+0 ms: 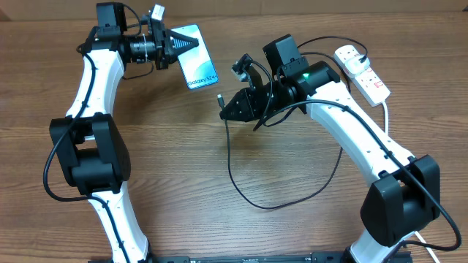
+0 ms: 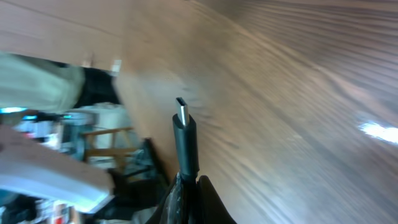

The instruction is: Plug charger to phone and switch on socket

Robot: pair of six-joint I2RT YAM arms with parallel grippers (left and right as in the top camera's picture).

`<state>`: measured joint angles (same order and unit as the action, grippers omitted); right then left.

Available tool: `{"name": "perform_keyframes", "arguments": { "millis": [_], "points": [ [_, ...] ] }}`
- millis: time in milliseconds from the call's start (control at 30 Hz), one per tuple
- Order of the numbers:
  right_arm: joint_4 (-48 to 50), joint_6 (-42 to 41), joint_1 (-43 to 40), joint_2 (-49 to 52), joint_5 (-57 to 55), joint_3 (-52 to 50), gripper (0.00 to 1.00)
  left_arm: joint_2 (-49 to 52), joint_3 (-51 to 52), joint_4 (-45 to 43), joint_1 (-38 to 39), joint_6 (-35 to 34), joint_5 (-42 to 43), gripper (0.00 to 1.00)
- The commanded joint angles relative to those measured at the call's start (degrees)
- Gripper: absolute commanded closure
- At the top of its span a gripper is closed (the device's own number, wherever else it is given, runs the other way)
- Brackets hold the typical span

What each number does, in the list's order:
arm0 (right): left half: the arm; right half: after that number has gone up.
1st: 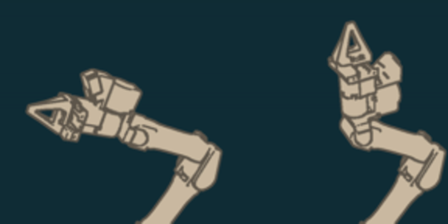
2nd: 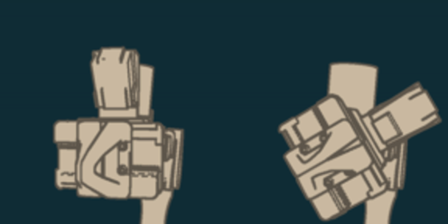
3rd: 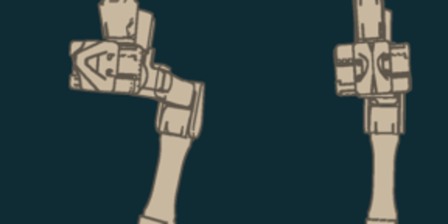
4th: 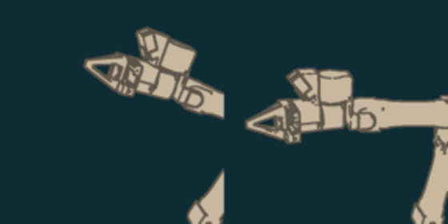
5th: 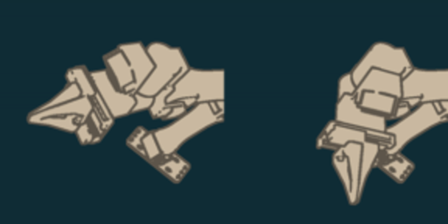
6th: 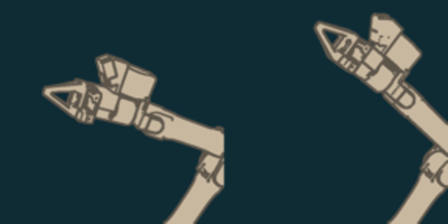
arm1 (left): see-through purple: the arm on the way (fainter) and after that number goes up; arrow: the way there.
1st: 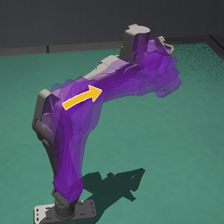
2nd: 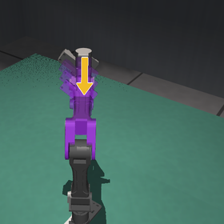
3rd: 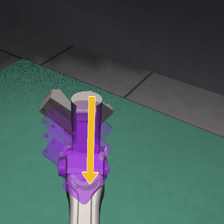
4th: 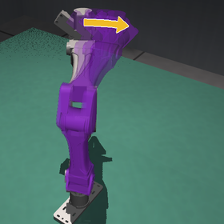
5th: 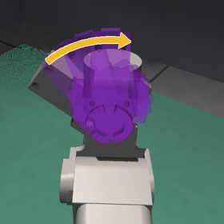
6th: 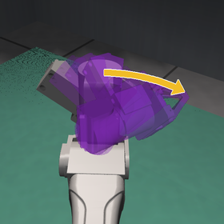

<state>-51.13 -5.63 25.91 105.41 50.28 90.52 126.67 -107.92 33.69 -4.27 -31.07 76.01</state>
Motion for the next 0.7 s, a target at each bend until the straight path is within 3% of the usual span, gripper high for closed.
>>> {"name": "perform_keyframes", "arguments": {
  "millis": [0, 300, 667],
  "points": [
    [0.98, -3.39, -0.26, -0.50, 6.38, 0.63, 0.96, -1.16, -0.17, -2.51, -0.11, -0.09, 9.42, 0.96],
    [7.45, -12.17, -0.26, 1.03, 6.40, 0.04, 0.96, -1.16, -0.17, -2.71, -0.11, -1.95, 12.61, 0.96],
    [10.34, -15.28, -0.15, 1.14, 6.36, -0.57, 0.96, -1.16, -0.17, -2.71, -0.11, -1.95, 14.12, 0.96]
  ]
}}
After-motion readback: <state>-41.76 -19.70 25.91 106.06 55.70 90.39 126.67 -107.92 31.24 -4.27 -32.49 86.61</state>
